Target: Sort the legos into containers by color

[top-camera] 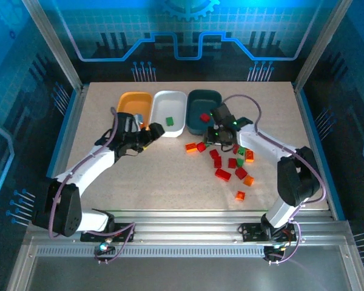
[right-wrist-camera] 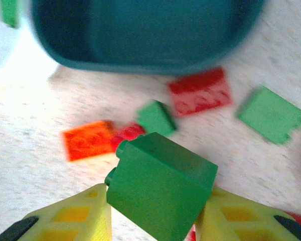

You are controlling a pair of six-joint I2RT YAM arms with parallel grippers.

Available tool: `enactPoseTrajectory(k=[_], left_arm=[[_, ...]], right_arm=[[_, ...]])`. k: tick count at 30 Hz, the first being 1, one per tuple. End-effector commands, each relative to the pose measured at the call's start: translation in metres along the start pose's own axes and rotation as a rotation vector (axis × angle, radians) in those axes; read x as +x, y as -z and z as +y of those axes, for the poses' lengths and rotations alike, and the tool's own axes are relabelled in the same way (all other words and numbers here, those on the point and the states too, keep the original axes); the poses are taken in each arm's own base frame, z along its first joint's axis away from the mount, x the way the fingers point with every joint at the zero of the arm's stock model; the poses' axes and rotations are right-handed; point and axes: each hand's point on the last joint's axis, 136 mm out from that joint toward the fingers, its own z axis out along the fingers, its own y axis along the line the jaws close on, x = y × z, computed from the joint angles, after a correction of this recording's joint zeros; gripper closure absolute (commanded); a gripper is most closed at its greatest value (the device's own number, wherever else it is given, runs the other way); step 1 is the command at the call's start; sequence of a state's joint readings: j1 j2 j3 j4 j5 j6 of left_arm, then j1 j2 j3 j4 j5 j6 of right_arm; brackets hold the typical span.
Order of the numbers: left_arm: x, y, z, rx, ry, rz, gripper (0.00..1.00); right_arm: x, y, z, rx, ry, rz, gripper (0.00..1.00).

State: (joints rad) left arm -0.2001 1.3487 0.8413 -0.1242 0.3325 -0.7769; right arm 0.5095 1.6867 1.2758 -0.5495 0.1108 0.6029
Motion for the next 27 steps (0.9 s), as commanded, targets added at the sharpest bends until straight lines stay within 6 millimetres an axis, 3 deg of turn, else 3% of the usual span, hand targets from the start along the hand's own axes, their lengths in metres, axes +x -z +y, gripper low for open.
enactPoseTrajectory(k=[1, 4, 7, 10, 14, 16, 27], left_arm=[[-0.016, 0.011, 0.032, -0.01, 0.189, -0.036, 0.1], [-0.022, 0.015, 0.049, 0.004, 0.277, -0.022, 0.1], [-0.014, 0.016, 0.06, -0.012, 0.3, -0.003, 0.09], [-0.005, 0.016, 0.065, -0.014, 0.31, 0.018, 0.08], [0.002, 0.017, 0.067, -0.017, 0.307, 0.041, 0.07], [0.003, 0.018, 0.066, -0.017, 0.296, 0.046, 0.07], [0.005, 0.014, 0.065, -0.005, 0.291, 0.07, 0.07]], right_arm=[[-0.025, -0.009, 0.05, -0.088, 0.101, -0.029, 0.6], [-0.047, -0.024, 0.093, -0.154, 0.169, -0.042, 0.6], [-0.064, -0.042, 0.122, -0.184, 0.219, -0.042, 0.6], [-0.079, -0.061, 0.134, -0.181, 0.244, -0.036, 0.6], [-0.096, -0.068, 0.151, -0.208, 0.291, -0.04, 0.59], [-0.095, -0.082, 0.155, -0.215, 0.306, -0.016, 0.58], [-0.082, -0.109, 0.154, -0.2, 0.312, 0.06, 0.55]])
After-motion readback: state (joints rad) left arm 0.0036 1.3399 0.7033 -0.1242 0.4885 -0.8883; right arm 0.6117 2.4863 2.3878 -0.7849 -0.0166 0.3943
